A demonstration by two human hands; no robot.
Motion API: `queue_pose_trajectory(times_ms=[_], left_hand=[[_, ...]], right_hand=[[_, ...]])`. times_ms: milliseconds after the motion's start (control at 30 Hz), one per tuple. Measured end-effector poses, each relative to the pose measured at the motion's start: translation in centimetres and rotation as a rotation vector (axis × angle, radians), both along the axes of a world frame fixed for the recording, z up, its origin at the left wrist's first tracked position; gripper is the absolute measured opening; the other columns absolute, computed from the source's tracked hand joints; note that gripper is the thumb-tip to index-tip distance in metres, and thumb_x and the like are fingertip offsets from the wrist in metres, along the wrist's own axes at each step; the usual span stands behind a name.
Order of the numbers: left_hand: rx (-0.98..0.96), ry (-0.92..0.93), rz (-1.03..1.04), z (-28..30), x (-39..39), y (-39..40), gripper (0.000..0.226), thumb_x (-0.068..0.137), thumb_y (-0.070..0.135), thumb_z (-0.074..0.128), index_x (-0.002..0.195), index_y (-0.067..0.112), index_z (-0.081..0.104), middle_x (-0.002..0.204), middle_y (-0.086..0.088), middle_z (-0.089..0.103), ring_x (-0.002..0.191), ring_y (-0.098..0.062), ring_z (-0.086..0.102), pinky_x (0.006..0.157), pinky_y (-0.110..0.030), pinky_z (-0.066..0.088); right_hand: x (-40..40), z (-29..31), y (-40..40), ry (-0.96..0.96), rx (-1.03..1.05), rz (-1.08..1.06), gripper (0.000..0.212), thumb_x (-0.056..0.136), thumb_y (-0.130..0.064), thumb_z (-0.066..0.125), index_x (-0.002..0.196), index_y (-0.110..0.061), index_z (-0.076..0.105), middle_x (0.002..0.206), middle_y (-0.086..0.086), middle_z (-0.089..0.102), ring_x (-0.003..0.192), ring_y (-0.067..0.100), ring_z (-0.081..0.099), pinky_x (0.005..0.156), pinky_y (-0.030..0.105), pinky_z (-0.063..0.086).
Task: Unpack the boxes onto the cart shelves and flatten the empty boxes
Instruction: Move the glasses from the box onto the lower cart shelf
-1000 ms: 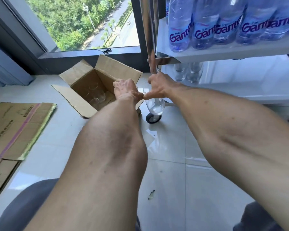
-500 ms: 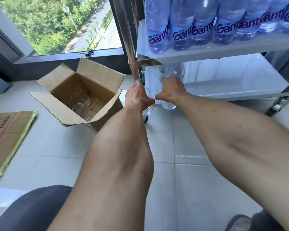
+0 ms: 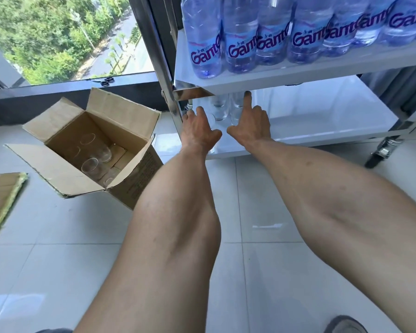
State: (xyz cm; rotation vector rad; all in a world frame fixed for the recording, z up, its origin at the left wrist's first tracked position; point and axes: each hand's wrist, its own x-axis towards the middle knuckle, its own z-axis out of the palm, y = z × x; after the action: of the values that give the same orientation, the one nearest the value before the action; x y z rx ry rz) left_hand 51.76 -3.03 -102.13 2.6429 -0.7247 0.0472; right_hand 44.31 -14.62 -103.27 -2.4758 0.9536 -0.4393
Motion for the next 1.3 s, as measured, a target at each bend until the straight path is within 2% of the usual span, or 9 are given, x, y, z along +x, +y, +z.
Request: queue_pose_trajectory(times_ms=[167, 333, 467, 667, 800, 900, 1000, 1167, 1300], left_hand=[[-0.032, 0.02, -0.011, 0.2, 0.9, -1.6, 0.085, 0.075, 0.022, 0.069, 0.146, 0.01, 0.024, 0.131, -0.02, 0.05, 0.125, -0.035, 0.044, 0.103, -0.038, 0.041], [-0.112, 0.029, -0.012, -0.9, 1.6, -2.7, 0.086, 0.074, 0.023, 0.07, 0.147, 0.014, 0.024, 0.126, -0.019, 0.053, 0.123, -0.037, 0.044, 0.1, -0.04, 0.043], [-0.161, 0.005, 0.003, -2.1, 2.3, -3.3, 0.087, 0.074, 0.026, 0.07, 0.147, 0.015, 0.025, 0.119, -0.017, 0.054, 0.118, -0.035, 0.045, 0.099, -0.041, 0.044], [-0.341, 0.022, 0.034, -3.7, 3.3, -3.9, 0.08, 0.072, 0.025, 0.069, 0.143, 0.011, 0.034, 0.129, -0.01, 0.053, 0.121, -0.031, 0.042, 0.102, -0.039, 0.04], [-0.428, 0.034, 0.074, -5.2, 3.5, -3.7, 0.093, 0.072, 0.033, 0.071, 0.15, 0.005, 0.029, 0.143, -0.008, 0.047, 0.131, -0.028, 0.038, 0.109, -0.035, 0.034], [-0.467, 0.081, 0.145, -6.2, 3.8, -3.4, 0.1, 0.065, 0.038, 0.075, 0.149, 0.009, 0.03, 0.139, -0.005, 0.051, 0.131, -0.024, 0.044, 0.103, -0.036, 0.043], [-0.488, 0.112, 0.175, -7.2, 4.3, -3.3, 0.083, 0.065, 0.027, 0.072, 0.14, 0.01, 0.04, 0.127, -0.006, 0.059, 0.121, -0.026, 0.054, 0.096, -0.038, 0.05], [-0.553, 0.142, 0.159, -8.0, 4.0, -4.1, 0.078, 0.073, 0.032, 0.069, 0.144, 0.024, 0.038, 0.123, -0.003, 0.059, 0.094, -0.016, 0.055, 0.078, -0.027, 0.044], [-0.668, 0.227, 0.134, -8.8, 4.1, -5.0, 0.081, 0.08, 0.029, 0.067, 0.151, 0.024, 0.029, 0.14, -0.001, 0.052, 0.122, -0.019, 0.054, 0.093, -0.03, 0.046]], right_hand=[[0.8, -0.5, -0.8, -0.083, 0.015, -0.021, 0.102, 0.076, -0.033, 0.074, 0.155, -0.021, 0.01, 0.118, 0.021, 0.052, 0.11, 0.039, 0.054, 0.091, 0.044, 0.047], [1.5, -1.7, -1.8, -0.211, 0.121, -0.111, 0.101, 0.077, -0.03, 0.075, 0.154, -0.008, 0.013, 0.13, 0.018, 0.052, 0.118, 0.037, 0.051, 0.099, 0.042, 0.042], [1.8, -3.3, -2.5, -0.282, 0.163, -0.204, 0.084, 0.079, -0.023, 0.072, 0.147, -0.002, 0.027, 0.135, 0.016, 0.05, 0.123, 0.035, 0.047, 0.1, 0.036, 0.039], [1.9, -4.8, -3.5, -0.349, 0.141, -0.162, 0.077, 0.077, -0.024, 0.072, 0.142, -0.004, 0.037, 0.134, 0.013, 0.052, 0.122, 0.033, 0.049, 0.1, 0.035, 0.038], [2.6, -5.3, -3.6, -0.385, 0.156, -0.18, 0.081, 0.078, -0.027, 0.072, 0.146, -0.007, 0.033, 0.14, 0.012, 0.049, 0.127, 0.031, 0.046, 0.103, 0.033, 0.036], [2.9, -6.2, -3.4, -0.44, 0.22, -0.231, 0.084, 0.078, -0.029, 0.072, 0.148, -0.006, 0.032, 0.141, 0.012, 0.049, 0.13, 0.029, 0.045, 0.106, 0.033, 0.034], [3.1, -7.0, -3.3, -0.491, 0.26, -0.283, 0.078, 0.076, -0.031, 0.074, 0.141, -0.004, 0.041, 0.134, 0.012, 0.053, 0.126, 0.028, 0.048, 0.105, 0.032, 0.036], [3.8, -7.8, -2.8, -0.415, 0.263, -0.28, 0.085, 0.075, -0.024, 0.074, 0.147, -0.017, 0.03, 0.125, 0.014, 0.052, 0.116, 0.031, 0.05, 0.096, 0.036, 0.041], [4.4, -8.5, -2.3, -0.379, 0.286, -0.325, 0.09, 0.081, -0.017, 0.073, 0.153, -0.01, 0.02, 0.141, 0.015, 0.044, 0.126, 0.033, 0.045, 0.105, 0.038, 0.037]])
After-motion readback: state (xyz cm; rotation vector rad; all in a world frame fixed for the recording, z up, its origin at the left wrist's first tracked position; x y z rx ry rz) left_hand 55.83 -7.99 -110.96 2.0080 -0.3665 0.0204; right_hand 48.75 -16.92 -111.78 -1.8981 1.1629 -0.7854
